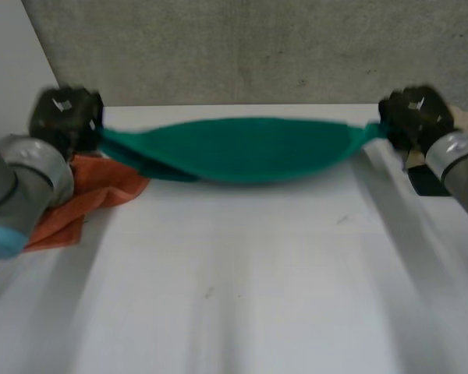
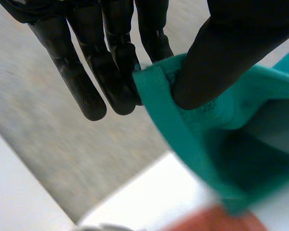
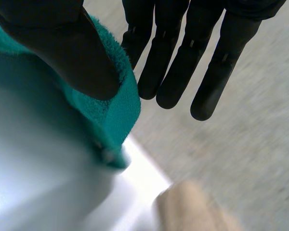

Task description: Fold the laundry.

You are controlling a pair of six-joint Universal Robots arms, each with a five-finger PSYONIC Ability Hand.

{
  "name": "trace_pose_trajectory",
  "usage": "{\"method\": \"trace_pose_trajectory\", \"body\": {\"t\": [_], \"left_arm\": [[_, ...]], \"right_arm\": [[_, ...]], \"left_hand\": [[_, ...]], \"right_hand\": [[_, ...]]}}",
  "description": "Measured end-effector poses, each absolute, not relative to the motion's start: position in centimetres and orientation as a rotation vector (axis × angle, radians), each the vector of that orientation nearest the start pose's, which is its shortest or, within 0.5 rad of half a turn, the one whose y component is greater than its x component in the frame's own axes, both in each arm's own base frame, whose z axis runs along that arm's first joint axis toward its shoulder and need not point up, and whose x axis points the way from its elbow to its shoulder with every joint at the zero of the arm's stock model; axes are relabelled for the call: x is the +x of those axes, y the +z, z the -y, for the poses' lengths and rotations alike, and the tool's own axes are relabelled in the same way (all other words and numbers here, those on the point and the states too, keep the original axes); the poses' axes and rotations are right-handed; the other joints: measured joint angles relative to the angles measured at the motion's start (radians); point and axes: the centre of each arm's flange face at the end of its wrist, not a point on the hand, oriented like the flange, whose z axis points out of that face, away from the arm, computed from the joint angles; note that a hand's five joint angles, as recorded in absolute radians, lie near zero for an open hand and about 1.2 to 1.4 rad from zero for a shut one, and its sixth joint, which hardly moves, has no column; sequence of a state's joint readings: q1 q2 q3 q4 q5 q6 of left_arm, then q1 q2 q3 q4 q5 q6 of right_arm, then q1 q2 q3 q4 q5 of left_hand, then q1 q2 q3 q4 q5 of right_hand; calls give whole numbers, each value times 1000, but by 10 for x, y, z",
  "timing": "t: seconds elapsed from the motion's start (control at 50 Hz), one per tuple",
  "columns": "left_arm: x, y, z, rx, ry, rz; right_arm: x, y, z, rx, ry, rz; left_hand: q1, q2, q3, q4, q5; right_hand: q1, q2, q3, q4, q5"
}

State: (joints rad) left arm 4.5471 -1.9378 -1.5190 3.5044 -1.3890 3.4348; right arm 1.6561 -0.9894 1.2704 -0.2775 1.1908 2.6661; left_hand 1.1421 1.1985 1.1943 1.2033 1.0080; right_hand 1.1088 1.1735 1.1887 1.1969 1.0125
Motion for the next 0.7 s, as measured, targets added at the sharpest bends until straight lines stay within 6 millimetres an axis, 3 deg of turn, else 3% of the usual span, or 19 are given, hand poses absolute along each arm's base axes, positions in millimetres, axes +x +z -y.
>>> {"method": "trace_pose_trajectory", "body": {"t": [0.08,0.14,0.3,0.38,0.46,0.5,0.6,0.66,0.7], "left_arm": [[-209,197,330,842,-2126,-2203],[-205,184,303,949,-1950,-2303],[-178,193,215,1297,-1330,-2482],[-171,205,194,1441,-1140,-2490],[-174,214,203,1470,-1156,-2454],[-180,217,219,1431,-1231,-2426],[-200,225,278,1254,-1501,-2312],[-212,237,311,1160,-1670,-2205],[-220,257,338,1079,-1833,-2080]], "right_arm": [[195,187,390,-1141,-2047,-2142],[184,182,367,-1255,-1868,-2283],[133,196,289,-1619,-1246,-2580],[123,198,273,-1767,-1101,-2564],[128,193,279,-1783,-1124,-2547],[135,190,289,-1751,-1182,-2546],[157,189,327,-1616,-1457,-2539],[170,201,352,-1515,-1689,-2502],[178,221,373,-1402,-1917,-2443]], "left_hand": [[0,0,0,0,0],[0,0,0,0,0],[0,0,0,0,0],[0,0,0,0,0],[0,0,0,0,0],[0,0,0,0,0],[0,0,0,0,0],[0,0,0,0,0],[0,0,0,0,0]], "right_hand": [[0,0,0,0,0],[0,0,0,0,0],[0,0,0,0,0],[0,0,0,0,0],[0,0,0,0,0],[0,0,0,0,0],[0,0,0,0,0],[0,0,0,0,0],[0,0,0,0,0]]}}
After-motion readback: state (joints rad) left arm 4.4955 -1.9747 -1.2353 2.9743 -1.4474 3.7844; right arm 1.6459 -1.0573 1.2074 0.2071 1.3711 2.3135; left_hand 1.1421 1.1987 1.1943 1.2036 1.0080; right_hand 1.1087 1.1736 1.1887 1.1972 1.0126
